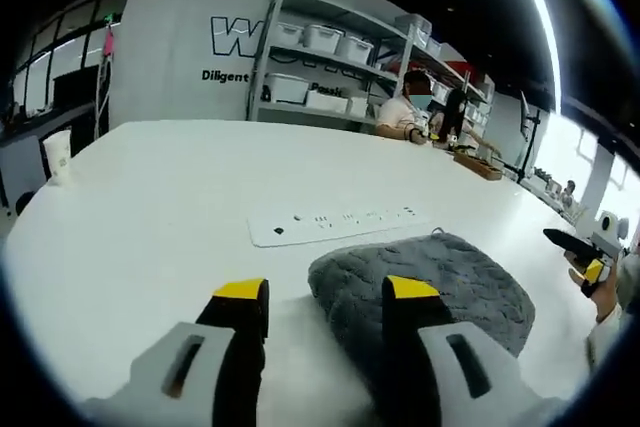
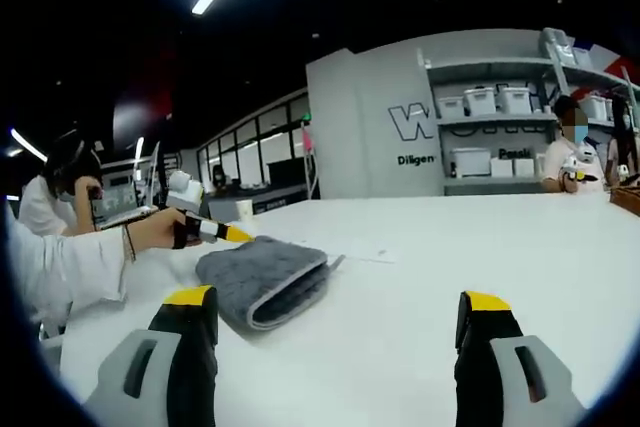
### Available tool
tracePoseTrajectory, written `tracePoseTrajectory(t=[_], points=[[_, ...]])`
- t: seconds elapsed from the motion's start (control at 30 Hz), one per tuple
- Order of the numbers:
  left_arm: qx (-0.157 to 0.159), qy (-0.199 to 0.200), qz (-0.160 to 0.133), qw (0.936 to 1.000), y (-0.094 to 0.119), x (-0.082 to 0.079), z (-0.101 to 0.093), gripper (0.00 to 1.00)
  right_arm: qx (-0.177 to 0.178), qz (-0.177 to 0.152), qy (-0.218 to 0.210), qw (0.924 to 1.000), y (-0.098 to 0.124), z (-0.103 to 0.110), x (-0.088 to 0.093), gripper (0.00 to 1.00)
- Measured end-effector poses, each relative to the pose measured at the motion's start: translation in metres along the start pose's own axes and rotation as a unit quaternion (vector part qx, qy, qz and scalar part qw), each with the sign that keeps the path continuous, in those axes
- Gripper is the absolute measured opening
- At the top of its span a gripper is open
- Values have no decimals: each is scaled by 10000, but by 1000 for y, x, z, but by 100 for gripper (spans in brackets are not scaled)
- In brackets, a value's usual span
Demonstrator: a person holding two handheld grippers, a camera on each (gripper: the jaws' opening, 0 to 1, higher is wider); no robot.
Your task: Open the folded towel by lifting each exposed corner and separating the folded layers until the towel lies flat within the target outline without major curled edges
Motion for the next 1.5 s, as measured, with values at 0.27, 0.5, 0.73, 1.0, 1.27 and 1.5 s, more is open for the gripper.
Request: tracePoseTrajectory(t=[0.27, 0.5, 0.73, 1.0, 1.27, 1.5], points=[[240, 217, 52, 9995, -13, 10, -2, 17, -33, 27, 1, 10000, -1, 3, 1, 100], [226, -229, -189, 9993, -11, 5, -11, 6, -45, 52, -15, 10000, -1, 3, 2, 100], [338, -413, -413, 9977, 1, -1, -18, 5, -18, 17, -42, 10000, 1, 3, 2, 100], [574, -480, -649, 9951, 15, -5, -23, 4, -34, 86, -56, 9999, -1, 2, 4, 100], [1065, -863, -1115, 9843, 26, -16, -38, 4, -26, 95, -51, 9999, -1, 2, 4, 100], [1548, -1758, -1343, 9629, 46, -16, -62, 4, -23, 94, -57, 9999, -1, 2, 4, 100]])
Point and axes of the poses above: the point that each gripper's makers call its tool centre point, and the gripper's own axes: y roughly backward along the fingers, z roughly to its left, x roughly out of its underside, the point moved 8 cm from there along y, roughly backward along the fingers, and after that the axes turned 4 degrees about z, right-handed, at the moved point
